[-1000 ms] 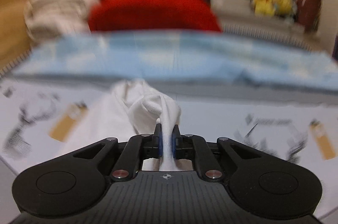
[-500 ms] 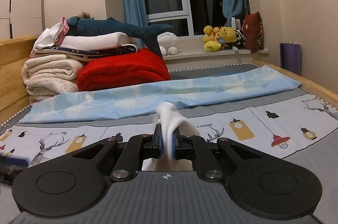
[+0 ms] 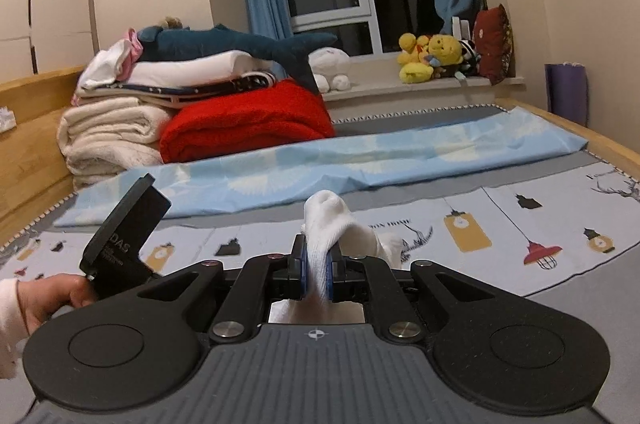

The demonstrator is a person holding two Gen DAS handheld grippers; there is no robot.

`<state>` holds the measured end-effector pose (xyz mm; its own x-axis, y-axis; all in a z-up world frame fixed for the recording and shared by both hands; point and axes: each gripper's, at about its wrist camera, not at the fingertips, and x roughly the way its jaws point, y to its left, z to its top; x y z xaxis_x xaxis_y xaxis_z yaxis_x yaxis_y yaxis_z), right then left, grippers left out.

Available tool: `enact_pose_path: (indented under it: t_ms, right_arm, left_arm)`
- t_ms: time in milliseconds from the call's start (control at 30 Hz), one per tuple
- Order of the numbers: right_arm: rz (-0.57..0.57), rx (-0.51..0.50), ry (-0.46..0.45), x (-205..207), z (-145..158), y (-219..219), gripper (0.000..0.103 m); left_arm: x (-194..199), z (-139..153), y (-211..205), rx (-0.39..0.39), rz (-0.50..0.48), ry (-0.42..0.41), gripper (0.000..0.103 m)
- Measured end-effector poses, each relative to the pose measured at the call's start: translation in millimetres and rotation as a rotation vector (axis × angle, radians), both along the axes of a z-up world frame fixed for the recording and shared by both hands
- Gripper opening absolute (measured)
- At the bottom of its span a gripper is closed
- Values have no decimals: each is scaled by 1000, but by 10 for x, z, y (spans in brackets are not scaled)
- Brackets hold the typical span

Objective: Fold small clothes

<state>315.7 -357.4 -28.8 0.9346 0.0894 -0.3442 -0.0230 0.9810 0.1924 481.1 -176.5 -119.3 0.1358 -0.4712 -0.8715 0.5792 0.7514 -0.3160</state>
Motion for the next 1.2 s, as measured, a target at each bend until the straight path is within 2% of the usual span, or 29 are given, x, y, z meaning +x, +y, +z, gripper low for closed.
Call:
enact_pose_path:
  t_ms: [33,67,100,133,200,300,367,467,633,700,767,867,967,1100,1200]
  right_arm:
    - [-14,-22,-4,4,-9,-5,8]
    - [-28,-35,-9,8,-13,-24,8]
    - [-43,-36,-11,11,-18,-47,8]
    - [-64,-33,-12,16,-19,-84,8]
    - [-103,-26,-13,24,-26,-157,8]
    - [-166,-48,-34,6,17,-210,8]
    - [-200,-79,-66,-76,137,-190,8]
    - [-190,-149,-167,-324,516,-77,8]
    - [-144,-304,-415,-985,1469,152,8]
    - [-133,-348,-513,-1300,1807,211,8]
    - [-111,-359,-569,-1604,2044,258,8]
    - [-96,-398,-642,-2051,2226,322,8]
    - [-82,-442,-710,-2426,2338,361,8]
    - [-61,-475,-747,-2529,2476,295,8]
    - [-57,-468,-707,-2236,2410,231,8]
  left_arm:
    - [19,1,53,27,23,-28,21]
    - [53,38,176,7,79,-27,7]
    - [97,107,339,-34,140,-24,7]
    - [111,212,510,-52,191,-54,7]
    - [63,496,856,-46,281,-166,6]
    - [-88,1001,1459,-50,419,-284,5]
    - [-326,1424,1866,-34,505,-413,5]
    - [-777,2059,2397,-37,618,-579,5]
    - [-1742,3071,2971,-45,734,-863,5]
    - [-2162,3356,3096,-60,756,-961,5]
    - [-2567,3613,3136,-76,753,-1049,5]
    - [-3190,3939,3219,-92,730,-1166,5]
    - [-3655,4156,3239,-102,698,-1250,5]
    - [-3943,4307,3143,-92,663,-1320,5]
    - [-3711,4192,3072,-68,655,-1273,5]
